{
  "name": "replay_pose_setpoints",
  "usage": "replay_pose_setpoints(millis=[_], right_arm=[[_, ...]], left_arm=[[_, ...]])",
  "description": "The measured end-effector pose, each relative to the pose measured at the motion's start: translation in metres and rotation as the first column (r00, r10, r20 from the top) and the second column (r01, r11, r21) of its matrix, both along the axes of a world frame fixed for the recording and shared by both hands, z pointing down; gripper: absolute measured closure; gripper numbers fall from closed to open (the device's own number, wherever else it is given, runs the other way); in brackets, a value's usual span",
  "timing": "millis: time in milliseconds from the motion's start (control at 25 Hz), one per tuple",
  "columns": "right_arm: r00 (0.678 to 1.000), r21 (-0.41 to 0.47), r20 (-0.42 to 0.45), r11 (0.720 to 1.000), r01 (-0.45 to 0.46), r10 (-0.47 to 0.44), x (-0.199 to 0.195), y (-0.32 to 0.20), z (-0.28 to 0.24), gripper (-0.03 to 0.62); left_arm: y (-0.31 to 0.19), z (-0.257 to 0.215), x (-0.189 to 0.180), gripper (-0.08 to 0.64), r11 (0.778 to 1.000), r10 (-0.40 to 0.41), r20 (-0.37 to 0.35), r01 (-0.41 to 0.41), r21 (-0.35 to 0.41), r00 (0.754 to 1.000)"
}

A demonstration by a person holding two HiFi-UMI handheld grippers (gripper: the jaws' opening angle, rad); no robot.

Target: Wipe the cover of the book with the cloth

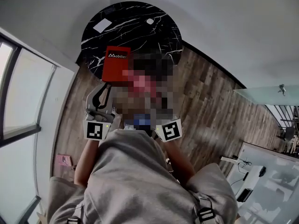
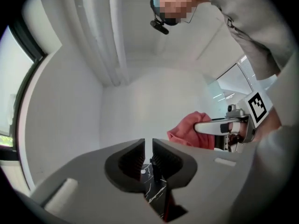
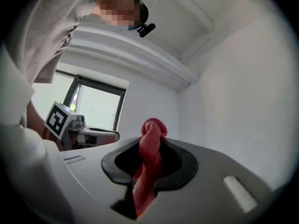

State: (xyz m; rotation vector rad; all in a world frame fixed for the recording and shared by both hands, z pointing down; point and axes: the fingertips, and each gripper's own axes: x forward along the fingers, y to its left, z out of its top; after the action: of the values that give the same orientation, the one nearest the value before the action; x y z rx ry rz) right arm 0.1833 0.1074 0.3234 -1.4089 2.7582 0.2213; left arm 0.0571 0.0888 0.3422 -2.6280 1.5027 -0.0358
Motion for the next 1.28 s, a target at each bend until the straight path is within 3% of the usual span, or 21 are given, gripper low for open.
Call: replay_pose_setpoints(millis=[200,720,1280], right_arm=[[1.000,-0.029,0.020,0.999,0.024,-0.024,-0.004,0.019,0.013,0.500],[0.995,-0.048,-0.036,0.995,0.091,-0.093,-0.003,0.058,0.020,0.508],[0.996,-0.048,-0.023,0.995,0.086,-0.087,0.005,0.064,0.022,0.508]], left_arm=[[0.022,0.009,-0.008,0.537,0.999,-0.050,0.020,0.051,-0.020,0.999],[0.084,0.043,0.007,0.557,0.991,-0.076,0.070,0.083,-0.102,0.995],[0.097,0.039,0.009,0.557,0.993,-0.079,0.092,0.087,-0.082,0.993]])
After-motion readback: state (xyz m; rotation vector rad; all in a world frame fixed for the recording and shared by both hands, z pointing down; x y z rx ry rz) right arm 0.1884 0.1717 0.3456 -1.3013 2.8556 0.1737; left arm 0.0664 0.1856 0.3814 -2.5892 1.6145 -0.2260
